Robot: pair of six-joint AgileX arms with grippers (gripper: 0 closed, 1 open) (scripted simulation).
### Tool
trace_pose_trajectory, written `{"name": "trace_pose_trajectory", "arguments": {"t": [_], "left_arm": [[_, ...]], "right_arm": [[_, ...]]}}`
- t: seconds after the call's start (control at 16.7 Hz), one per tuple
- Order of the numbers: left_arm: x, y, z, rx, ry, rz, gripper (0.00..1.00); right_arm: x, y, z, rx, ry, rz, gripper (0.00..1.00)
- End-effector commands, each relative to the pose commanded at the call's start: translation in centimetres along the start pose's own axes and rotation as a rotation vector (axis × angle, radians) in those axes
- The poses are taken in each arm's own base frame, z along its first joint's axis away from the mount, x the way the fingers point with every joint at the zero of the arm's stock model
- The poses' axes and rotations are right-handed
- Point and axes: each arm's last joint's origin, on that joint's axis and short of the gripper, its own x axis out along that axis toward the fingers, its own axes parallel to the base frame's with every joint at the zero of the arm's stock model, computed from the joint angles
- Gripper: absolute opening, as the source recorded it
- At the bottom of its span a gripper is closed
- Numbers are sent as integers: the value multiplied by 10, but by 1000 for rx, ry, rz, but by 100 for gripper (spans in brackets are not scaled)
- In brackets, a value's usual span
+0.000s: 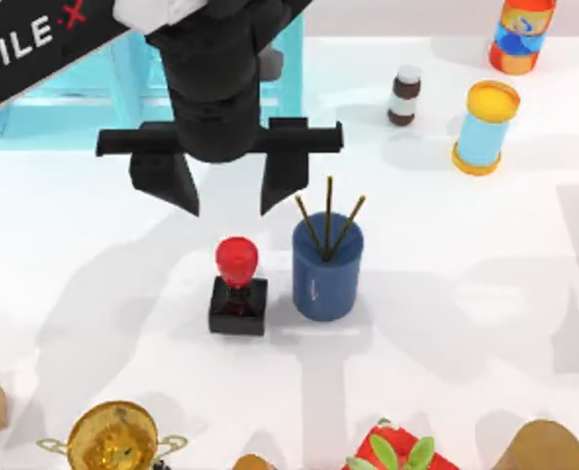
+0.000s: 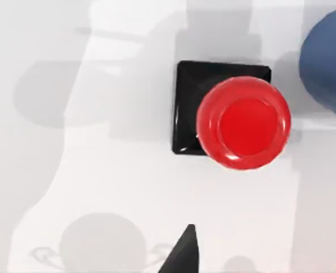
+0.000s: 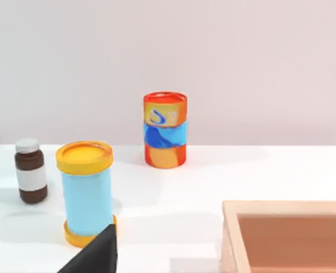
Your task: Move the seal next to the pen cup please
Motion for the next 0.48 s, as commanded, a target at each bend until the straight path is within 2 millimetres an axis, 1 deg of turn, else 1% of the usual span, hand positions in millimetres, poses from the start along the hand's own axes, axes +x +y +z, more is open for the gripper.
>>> {"name": "trace_pose_trajectory", "arguments": {"t": [0.12, 0.18, 0.48], "left_arm": [[0, 0, 0, 0, 0, 0, 98], [0, 0, 0, 0, 0, 0, 100], [0, 0, 0, 0, 0, 0, 100]], "right_arm": [[0, 0, 0, 0, 0, 0, 100], [0, 0, 0, 0, 0, 0, 100], [0, 0, 0, 0, 0, 0, 100]]}}
